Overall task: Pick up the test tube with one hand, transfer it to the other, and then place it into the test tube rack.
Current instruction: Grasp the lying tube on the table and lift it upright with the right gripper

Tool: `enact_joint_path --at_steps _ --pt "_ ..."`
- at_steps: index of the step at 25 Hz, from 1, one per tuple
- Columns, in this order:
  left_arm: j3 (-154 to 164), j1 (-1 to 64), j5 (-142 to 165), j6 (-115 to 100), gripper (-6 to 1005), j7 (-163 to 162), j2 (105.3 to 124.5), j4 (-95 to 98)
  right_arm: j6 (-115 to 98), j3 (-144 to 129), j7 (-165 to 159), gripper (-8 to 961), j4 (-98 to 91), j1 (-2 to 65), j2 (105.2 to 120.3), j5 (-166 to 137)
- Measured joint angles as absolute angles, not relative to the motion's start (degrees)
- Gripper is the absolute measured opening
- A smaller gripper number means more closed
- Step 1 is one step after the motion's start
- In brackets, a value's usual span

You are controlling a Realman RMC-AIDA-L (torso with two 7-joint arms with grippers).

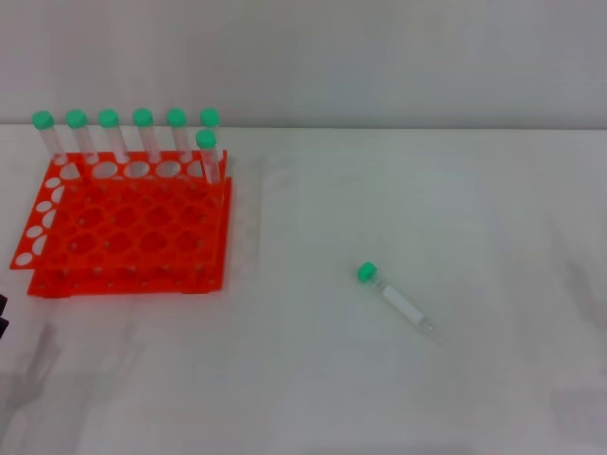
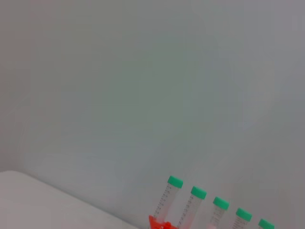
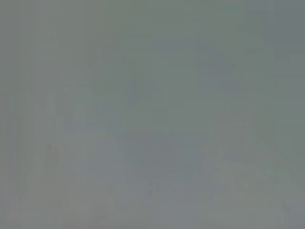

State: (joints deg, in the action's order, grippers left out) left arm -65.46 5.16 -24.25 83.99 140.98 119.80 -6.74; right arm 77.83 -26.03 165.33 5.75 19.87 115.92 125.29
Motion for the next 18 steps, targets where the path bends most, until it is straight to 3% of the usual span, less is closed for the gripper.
enact_joint_path --at_steps 13,18 --pt "-65.83 4.75 -24.37 84.49 890 140.97 119.80 -6.53 79.62 -26.90 159.66 827 6.42 20.25 116.00 124.89" --pt "-65.80 4.57 -24.37 84.55 889 140.97 119.80 -6.51 81.98 -32.52 145.34 828 -0.28 21.07 115.28 116.82"
